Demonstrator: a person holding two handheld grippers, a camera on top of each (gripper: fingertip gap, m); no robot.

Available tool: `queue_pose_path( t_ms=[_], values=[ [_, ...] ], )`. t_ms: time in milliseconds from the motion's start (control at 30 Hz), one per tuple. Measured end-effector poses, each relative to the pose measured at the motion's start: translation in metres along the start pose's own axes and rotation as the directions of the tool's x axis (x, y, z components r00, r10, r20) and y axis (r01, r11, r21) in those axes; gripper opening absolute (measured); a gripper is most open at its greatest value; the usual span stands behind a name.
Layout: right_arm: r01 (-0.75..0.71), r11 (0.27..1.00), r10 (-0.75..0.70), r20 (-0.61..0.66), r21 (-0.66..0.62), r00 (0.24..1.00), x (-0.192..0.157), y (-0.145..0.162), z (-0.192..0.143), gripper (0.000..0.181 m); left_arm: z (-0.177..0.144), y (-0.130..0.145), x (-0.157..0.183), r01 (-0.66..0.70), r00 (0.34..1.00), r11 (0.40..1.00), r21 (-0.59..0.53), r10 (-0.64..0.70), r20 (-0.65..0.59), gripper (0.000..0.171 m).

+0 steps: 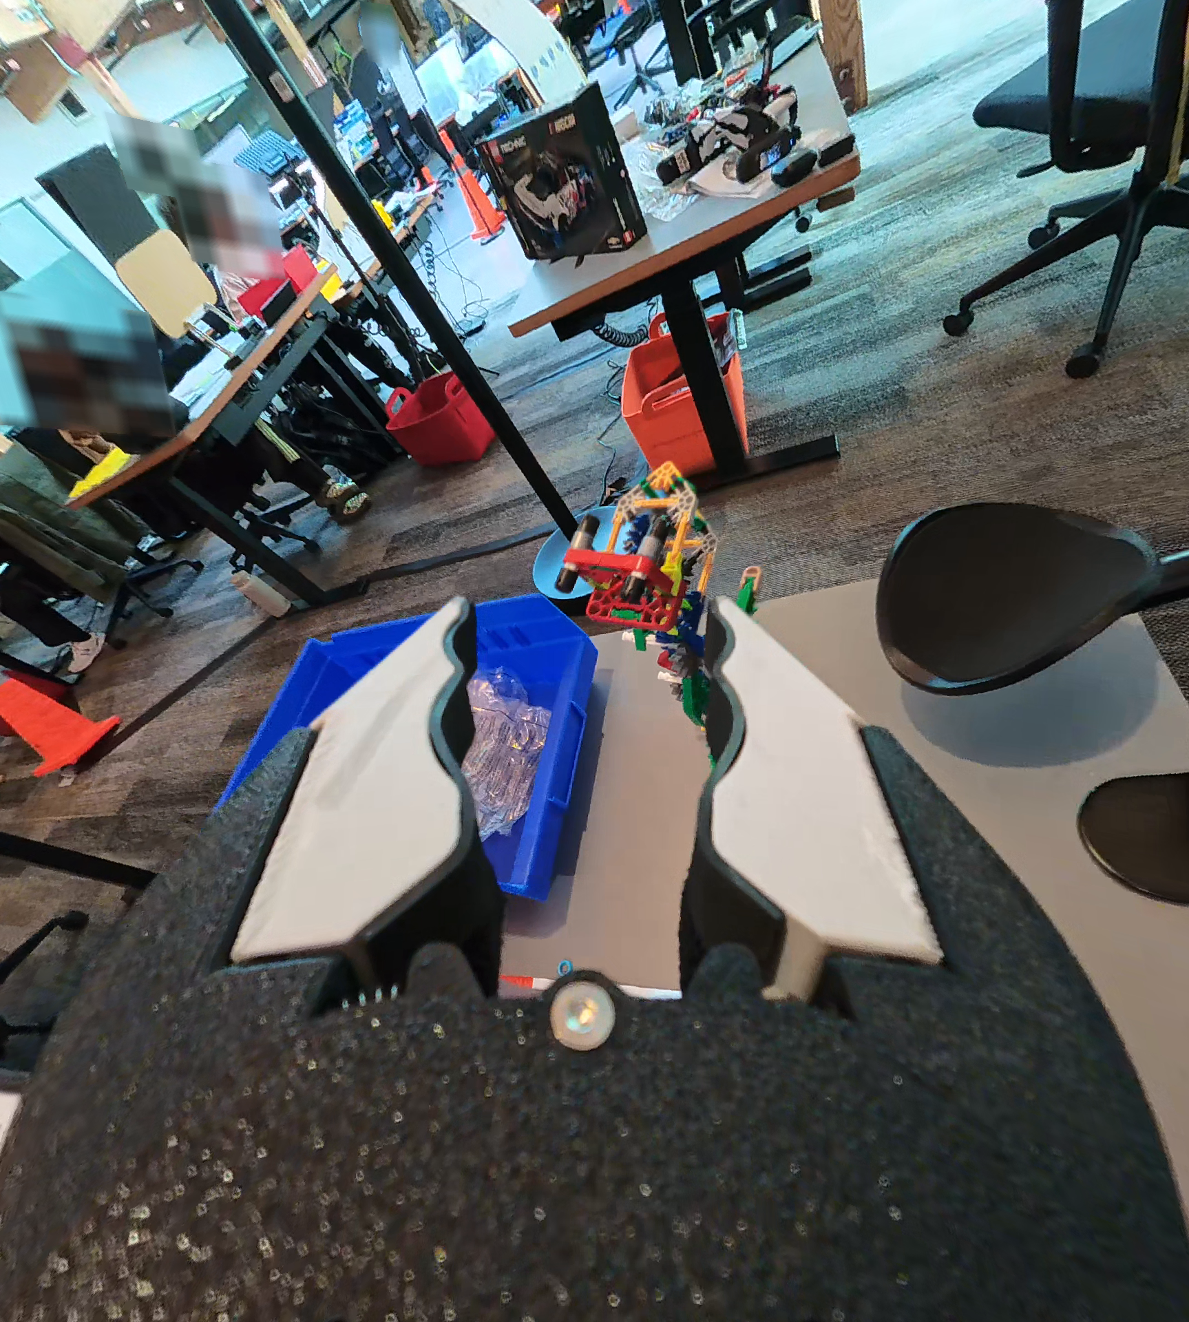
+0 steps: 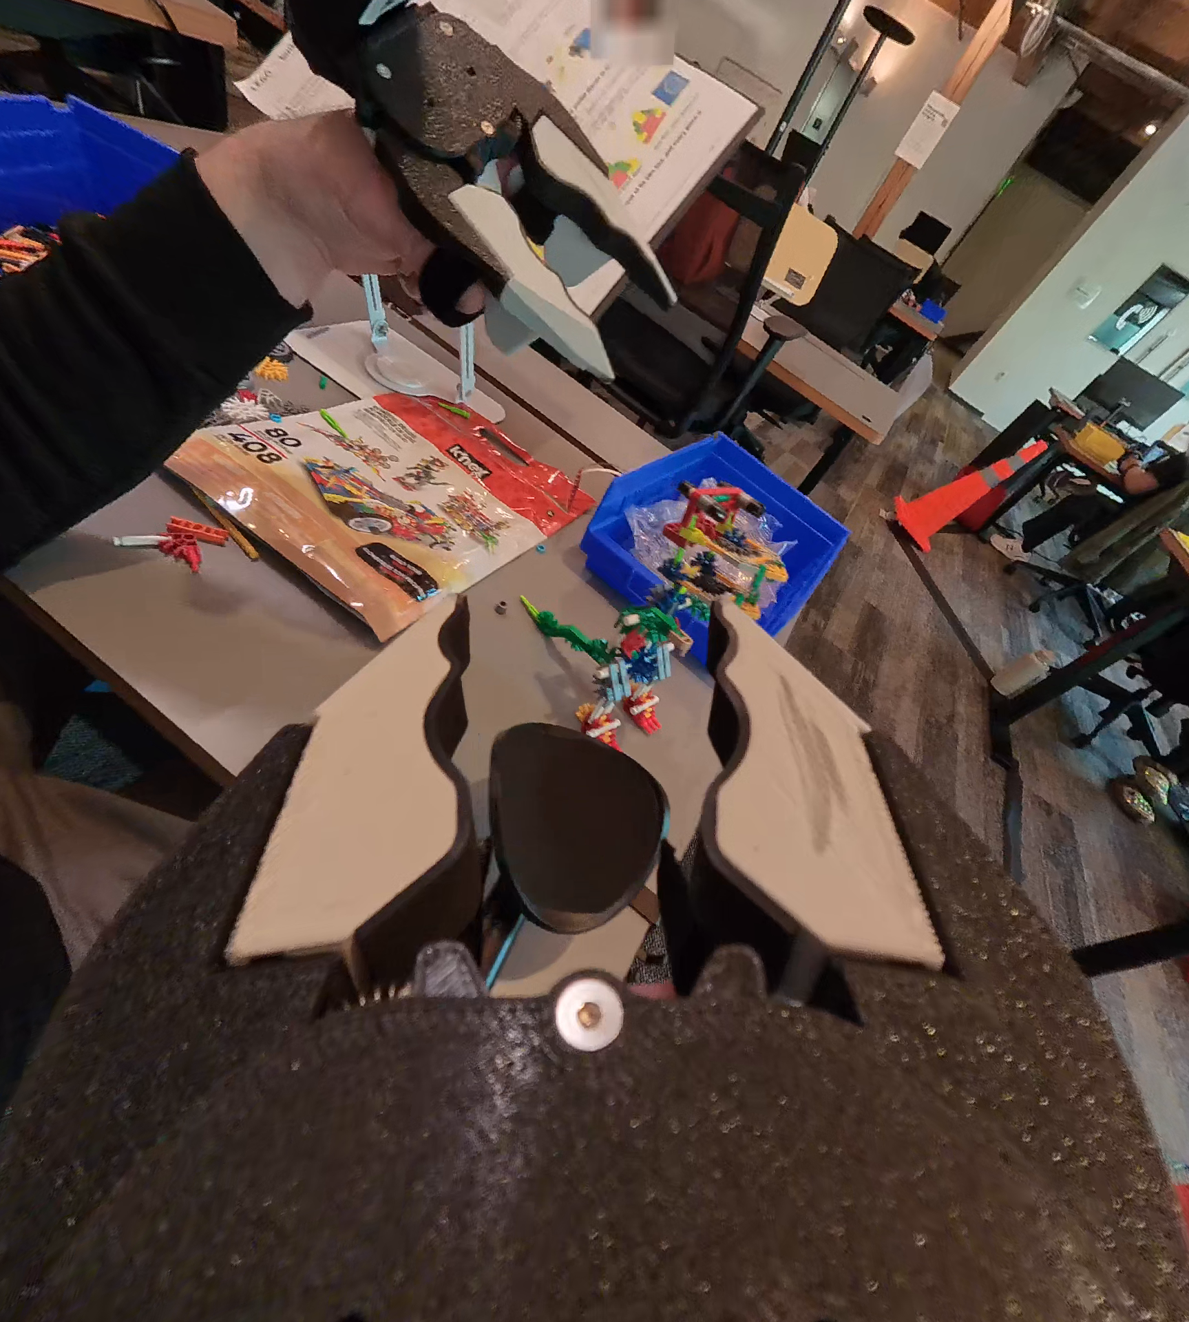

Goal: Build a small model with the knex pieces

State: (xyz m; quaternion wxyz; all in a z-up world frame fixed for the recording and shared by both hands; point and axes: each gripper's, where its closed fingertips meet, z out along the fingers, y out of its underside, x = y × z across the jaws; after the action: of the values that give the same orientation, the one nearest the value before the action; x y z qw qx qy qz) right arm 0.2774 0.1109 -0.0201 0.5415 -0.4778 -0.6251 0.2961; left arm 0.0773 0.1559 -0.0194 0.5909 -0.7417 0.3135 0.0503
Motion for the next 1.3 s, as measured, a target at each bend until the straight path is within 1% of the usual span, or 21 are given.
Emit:
queue_pose_path(
  t_ms=[67, 133, 233, 333, 400, 467, 533, 567, 633, 667, 700, 767, 833, 867, 933, 1000, 1067, 1100, 1200, 1233, 1300],
  values=[
    [0.002, 1.000, -0.002, 0.027, 0.018, 1.000, -0.018, -0.008, 0.006, 0.066, -0.007, -0.009, 0.001, 0.000, 1.000, 1.000, 0.019, 0.000, 0.022, 0.061],
    [-0.005, 0.999, 0.001, 0.091, 0.042, 0.996, -0.046, -0.020, 0.012, 0.079, -0.016, -0.016, 0.004, 0.037, 0.998, 0.999, 0.034, -0.038, 0.042, 0.059],
    [0.034, 0.998, -0.043, 0.194, 0.051, 0.980, -0.094, -0.032, 0.028, 0.094, -0.041, -0.008, 0.018, 0.063, 0.993, 0.998, 0.002, -0.063, 0.102, 0.057],
    [0.068, 0.998, -0.065, 0.313, 0.001, 0.948, -0.141, -0.027, 0.060, 0.115, -0.081, 0.022, 0.038, 0.113, 0.981, 0.992, -0.062, -0.101, 0.166, 0.060],
    [0.108, 0.993, -0.082, 0.389, -0.044, 0.917, -0.170, -0.014, 0.087, 0.115, -0.109, 0.046, 0.056, 0.200, 0.965, 0.977, -0.073, -0.183, 0.189, 0.060],
    [0.110, 0.992, -0.069, 0.445, -0.069, 0.893, -0.192, -0.005, 0.117, 0.121, -0.136, 0.080, 0.075, 0.264, 0.945, 0.957, -0.119, -0.232, 0.231, 0.066],
    [0.117, 0.987, -0.043, 0.516, -0.112, 0.855, -0.214, 0.009, 0.146, 0.132, -0.158, 0.119, 0.091, 0.347, 0.917, 0.920, -0.184, -0.291, 0.272, 0.067],
    [0.100, 0.988, -0.021, 0.544, -0.116, 0.839, -0.224, 0.010, 0.159, 0.135, -0.169, 0.137, 0.100, 0.381, 0.905, 0.900, -0.213, -0.317, 0.283, 0.073],
    [0.077, 0.988, 0.019, 0.591, -0.137, 0.807, -0.243, 0.012, 0.183, 0.134, -0.190, 0.165, 0.114, 0.460, 0.869, 0.856, -0.236, -0.380, 0.316, 0.077],
    [0.081, 0.987, 0.014, 0.585, -0.135, 0.811, -0.250, 0.012, 0.196, 0.133, -0.198, 0.175, 0.124, 0.487, 0.859, 0.838, -0.247, -0.408, 0.311, 0.079],
    [0.098, 0.986, -0.003, 0.565, -0.138, 0.825, -0.255, 0.011, 0.209, 0.130, -0.206, 0.186, 0.128, 0.510, 0.843, 0.821, -0.256, -0.419, 0.337, 0.080],
    [0.122, 0.983, -0.027, 0.554, -0.136, 0.832, -0.267, 0.001, 0.226, 0.132, -0.224, 0.206, 0.130, 0.569, 0.792, 0.782, -0.255, -0.438, 0.424, 0.082],
    [0.079, 0.996, -0.044, 0.610, -0.031, 0.791, -0.289, -0.033, 0.225, 0.131, -0.241, 0.206, 0.135, 0.608, 0.745, 0.771, -0.189, -0.471, 0.472, 0.095],
    [0.061, 0.998, -0.060, 0.642, 0.020, 0.765, -0.302, -0.050, 0.221, 0.132, -0.252, 0.203, 0.136, 0.619, 0.720, 0.770, -0.154, -0.479, 0.503, 0.095],
    [0.031, 0.992, -0.108, 0.693, 0.124, 0.712, -0.330, -0.085, 0.206, 0.131, -0.284, 0.198, 0.136, 0.615, 0.665, 0.783, -0.092, -0.453, 0.594, 0.094],
    [0.025, 0.970, -0.199, 0.735, 0.240, 0.648, -0.363, -0.118, 0.181, 0.130, -0.322, 0.193, 0.142, 0.609, 0.601, 0.791, -0.060, -0.411, 0.686, 0.094],
    [0.000, 0.933, -0.293, 0.761, 0.359, 0.578, -0.400, -0.150, 0.149, 0.128, -0.371, 0.187, 0.149, 0.592, 0.502, 0.805, -0.039, -0.330, 0.800, 0.094],
    [-0.011, 0.916, -0.333, 0.775, 0.401, 0.537, -0.420, -0.162, 0.132, 0.125, -0.397, 0.183, 0.154, 0.585, 0.438, 0.811, -0.028, -0.287, 0.852, 0.094],
    [-0.027, 0.860, -0.435, 0.761, 0.509, 0.481, -0.479, -0.194, 0.091, 0.126, -0.479, 0.172, 0.184, 0.589, 0.219, 0.808, 0.004, -0.165, 0.962, 0.090],
    [-0.057, 0.852, -0.445, 0.776, 0.521, 0.447, -0.501, -0.204, 0.074, 0.126, -0.508, 0.167, 0.198, 0.586, 0.140, 0.810, 0.012, -0.116, 0.983, 0.091],
    [-0.112, 0.846, -0.452, 0.812, 0.521, 0.370, -0.542, -0.221, 0.040, 0.126, -0.566, 0.158, 0.235, 0.587, -0.052, 0.808, 0.057, -0.032, 0.998, 0.094]
  ],
)
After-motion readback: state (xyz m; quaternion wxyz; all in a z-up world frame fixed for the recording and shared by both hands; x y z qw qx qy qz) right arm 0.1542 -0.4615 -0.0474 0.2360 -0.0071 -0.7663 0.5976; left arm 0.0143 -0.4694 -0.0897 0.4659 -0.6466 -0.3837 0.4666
